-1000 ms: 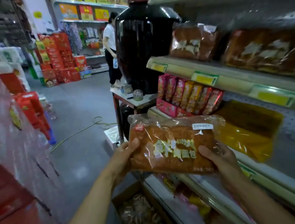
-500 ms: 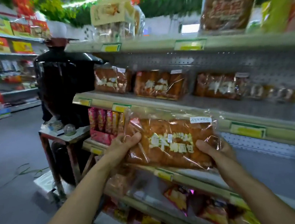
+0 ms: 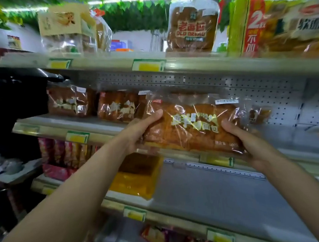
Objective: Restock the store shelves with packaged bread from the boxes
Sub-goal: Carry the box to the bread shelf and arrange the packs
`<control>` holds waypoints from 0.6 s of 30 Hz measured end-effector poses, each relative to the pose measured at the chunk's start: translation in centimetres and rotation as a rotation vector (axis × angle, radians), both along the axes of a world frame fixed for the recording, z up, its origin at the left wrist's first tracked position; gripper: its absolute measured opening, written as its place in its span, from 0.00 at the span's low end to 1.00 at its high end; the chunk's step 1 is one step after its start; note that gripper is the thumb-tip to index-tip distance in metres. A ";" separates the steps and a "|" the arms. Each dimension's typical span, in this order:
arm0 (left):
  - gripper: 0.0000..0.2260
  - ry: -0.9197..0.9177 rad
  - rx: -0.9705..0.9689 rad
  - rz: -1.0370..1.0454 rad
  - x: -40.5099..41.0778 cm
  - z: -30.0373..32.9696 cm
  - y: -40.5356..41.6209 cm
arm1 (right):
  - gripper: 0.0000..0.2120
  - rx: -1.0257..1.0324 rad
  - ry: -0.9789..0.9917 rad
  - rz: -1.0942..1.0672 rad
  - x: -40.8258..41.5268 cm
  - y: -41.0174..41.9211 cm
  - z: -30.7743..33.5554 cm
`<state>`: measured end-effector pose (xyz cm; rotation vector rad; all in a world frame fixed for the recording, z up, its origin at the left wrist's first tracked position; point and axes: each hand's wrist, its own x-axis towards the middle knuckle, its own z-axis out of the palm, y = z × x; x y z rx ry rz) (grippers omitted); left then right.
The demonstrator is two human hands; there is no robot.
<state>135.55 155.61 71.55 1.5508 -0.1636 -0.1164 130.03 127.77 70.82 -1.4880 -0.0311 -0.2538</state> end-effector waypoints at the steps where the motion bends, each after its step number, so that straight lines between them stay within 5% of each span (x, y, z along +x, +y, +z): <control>1: 0.28 -0.014 0.016 -0.011 1.0 0.4 -0.4 | 0.21 -0.004 -0.001 -0.005 0.9 -0.5 0.4; 6: 0.29 -0.035 0.074 -0.040 7.5 2.2 -2.1 | 0.27 -0.042 0.039 -0.017 6.3 -3.1 2.6; 10: 0.42 -0.056 0.089 -0.072 13.3 2.1 -3.6 | 0.36 -0.103 0.070 0.056 10.8 -4.8 3.0; 12: 0.36 -0.105 0.114 -0.113 15.8 1.9 -4.4 | 0.40 -0.132 0.034 0.066 13.2 -5.9 3.0; 16: 0.28 -0.239 0.189 -0.202 20.0 1.2 -5.4 | 0.25 -0.185 -0.026 0.084 17.2 -7.1 2.9; 18: 0.26 -0.298 0.206 -0.200 21.4 1.1 -5.7 | 0.29 -0.170 -0.032 0.061 18.9 -7.3 2.7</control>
